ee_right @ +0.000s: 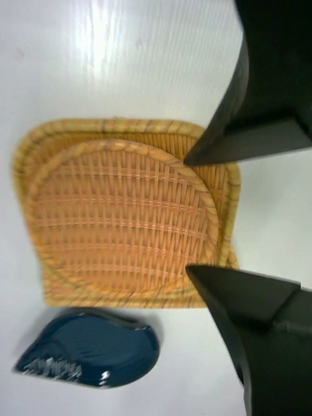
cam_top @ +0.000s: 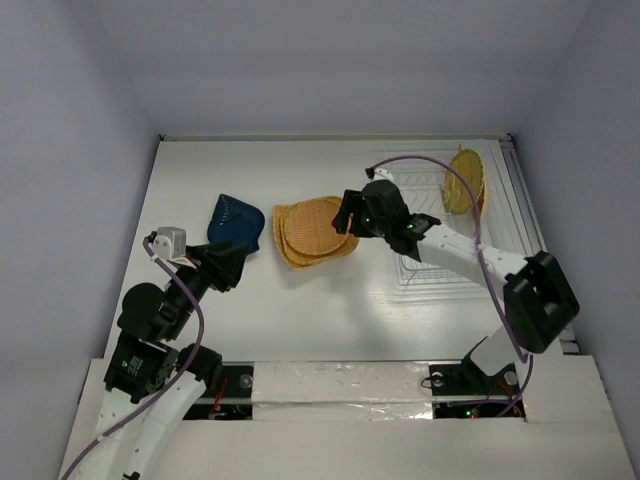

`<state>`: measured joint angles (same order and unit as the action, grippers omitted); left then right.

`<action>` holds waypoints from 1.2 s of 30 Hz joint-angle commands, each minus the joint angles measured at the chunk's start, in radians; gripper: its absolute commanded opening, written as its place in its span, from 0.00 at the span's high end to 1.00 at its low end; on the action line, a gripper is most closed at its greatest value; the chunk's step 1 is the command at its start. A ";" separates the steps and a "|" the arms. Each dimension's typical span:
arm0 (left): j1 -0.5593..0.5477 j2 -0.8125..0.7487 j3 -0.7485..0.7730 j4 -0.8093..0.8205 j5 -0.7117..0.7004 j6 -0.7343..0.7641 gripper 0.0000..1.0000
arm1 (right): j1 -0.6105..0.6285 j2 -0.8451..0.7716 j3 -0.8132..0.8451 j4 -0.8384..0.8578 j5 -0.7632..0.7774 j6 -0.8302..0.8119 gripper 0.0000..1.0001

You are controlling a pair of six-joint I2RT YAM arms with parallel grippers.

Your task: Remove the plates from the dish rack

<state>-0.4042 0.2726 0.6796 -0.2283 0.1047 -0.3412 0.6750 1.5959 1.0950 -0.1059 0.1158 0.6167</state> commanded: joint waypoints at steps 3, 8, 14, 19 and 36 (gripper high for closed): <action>0.004 -0.009 -0.009 0.052 0.016 0.007 0.58 | 0.003 -0.197 0.037 -0.067 0.290 -0.086 0.69; 0.004 -0.016 -0.011 0.055 0.020 0.007 0.59 | -0.150 -0.322 0.026 -0.115 0.332 -0.164 1.00; -0.005 -0.035 -0.009 0.053 0.016 0.007 0.68 | -0.457 -0.358 0.061 -0.215 0.364 -0.245 0.82; -0.015 -0.053 -0.008 0.050 0.004 0.007 0.79 | -0.575 -0.237 0.170 -0.264 0.409 -0.305 0.32; -0.042 -0.092 -0.006 0.047 -0.011 0.008 0.64 | -0.684 0.062 0.348 -0.302 0.338 -0.371 0.53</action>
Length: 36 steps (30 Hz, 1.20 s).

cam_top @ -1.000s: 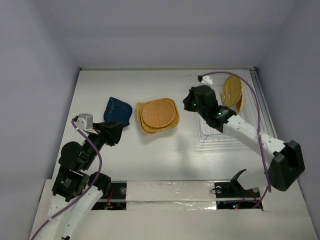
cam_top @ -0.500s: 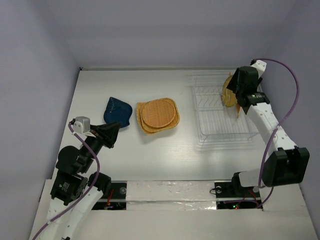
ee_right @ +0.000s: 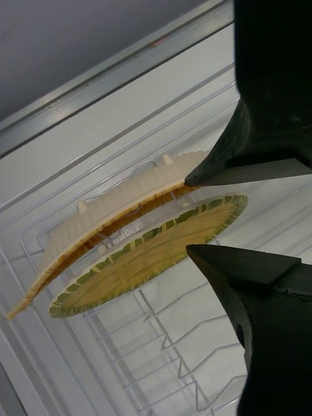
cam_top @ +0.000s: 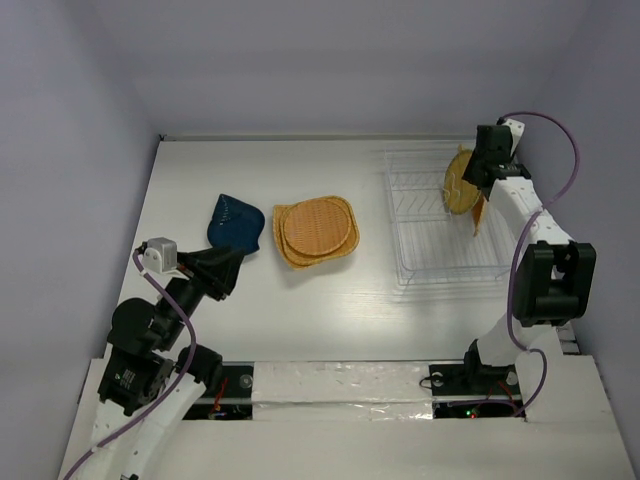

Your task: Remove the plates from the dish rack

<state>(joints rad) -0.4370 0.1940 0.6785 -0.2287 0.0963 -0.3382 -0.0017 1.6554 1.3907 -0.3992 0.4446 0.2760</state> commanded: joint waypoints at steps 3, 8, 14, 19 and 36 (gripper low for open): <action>-0.009 -0.015 -0.005 0.048 -0.003 0.007 0.63 | -0.007 0.006 0.045 -0.009 0.017 -0.040 0.58; -0.009 -0.011 -0.005 0.048 -0.001 0.007 0.62 | -0.007 0.015 0.034 -0.006 0.020 -0.057 0.66; -0.009 -0.008 -0.005 0.049 -0.001 0.007 0.61 | -0.007 0.037 0.041 -0.023 -0.003 -0.066 0.79; -0.009 -0.007 -0.007 0.049 0.005 0.007 0.61 | -0.007 0.037 0.036 -0.030 -0.001 -0.078 0.86; -0.009 0.001 -0.007 0.052 0.008 0.007 0.61 | 0.063 -0.129 0.048 -0.053 0.121 -0.155 1.00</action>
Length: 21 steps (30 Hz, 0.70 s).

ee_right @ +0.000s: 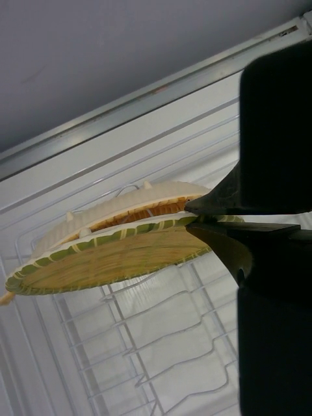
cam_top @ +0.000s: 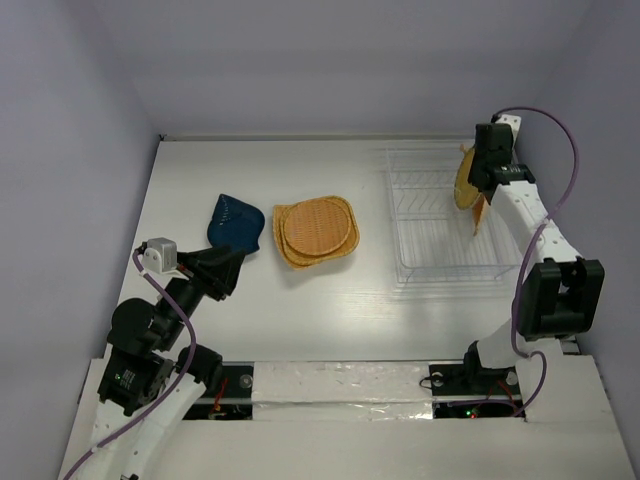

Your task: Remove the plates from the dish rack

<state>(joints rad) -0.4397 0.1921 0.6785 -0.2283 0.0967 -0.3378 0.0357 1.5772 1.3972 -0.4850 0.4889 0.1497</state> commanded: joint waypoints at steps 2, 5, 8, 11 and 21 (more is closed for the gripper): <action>-0.007 0.003 -0.007 0.050 0.005 0.008 0.61 | 0.058 -0.055 0.049 0.023 0.109 -0.038 1.00; -0.007 0.006 -0.007 0.049 0.006 0.006 0.61 | 0.099 -0.085 0.049 0.031 0.174 -0.041 1.00; -0.007 0.012 -0.007 0.050 0.005 0.006 0.61 | 0.122 -0.149 0.062 0.033 0.194 -0.035 1.00; -0.007 0.013 -0.007 0.049 0.003 0.006 0.61 | 0.141 -0.235 0.082 0.020 0.114 -0.001 1.00; 0.012 0.027 -0.007 0.050 0.003 0.005 0.61 | 0.263 -0.401 -0.042 0.144 -0.275 0.181 1.00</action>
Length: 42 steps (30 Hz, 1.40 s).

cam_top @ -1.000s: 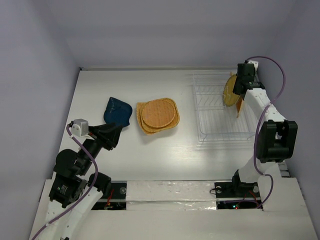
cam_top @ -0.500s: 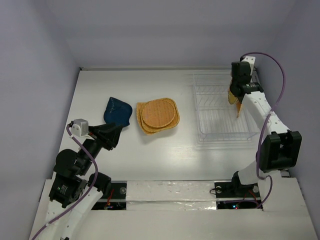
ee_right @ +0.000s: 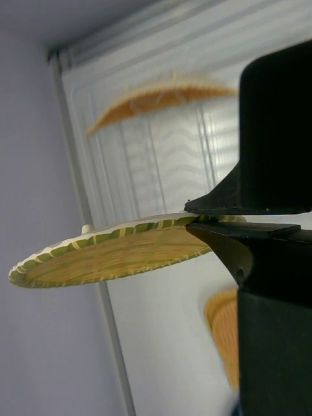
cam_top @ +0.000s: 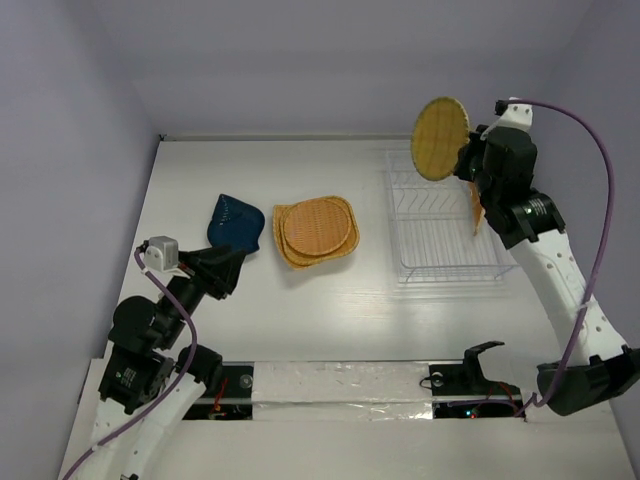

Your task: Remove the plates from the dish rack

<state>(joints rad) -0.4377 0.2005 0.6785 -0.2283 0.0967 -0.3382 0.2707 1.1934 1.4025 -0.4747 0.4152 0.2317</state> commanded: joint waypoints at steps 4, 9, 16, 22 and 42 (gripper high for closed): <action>0.010 0.027 -0.007 0.049 0.005 0.007 0.61 | 0.071 0.023 -0.160 0.347 -0.453 0.233 1.00; 0.019 0.039 -0.008 0.049 0.006 0.005 0.61 | 0.188 0.167 -0.174 0.456 -0.565 0.325 1.00; 0.019 0.042 -0.008 0.050 0.006 0.002 0.61 | 0.246 0.314 -0.241 0.643 -0.659 0.445 1.00; 0.028 0.040 -0.008 0.050 0.008 0.004 0.61 | 0.269 0.399 -0.326 0.760 -0.694 0.537 1.00; 0.028 0.037 -0.008 0.050 0.012 0.002 0.61 | 0.269 0.396 -0.419 0.656 -0.538 0.509 0.53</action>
<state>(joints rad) -0.4168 0.2272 0.6785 -0.2283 0.1001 -0.3382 0.5320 1.6428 0.9970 0.1593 -0.1822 0.7643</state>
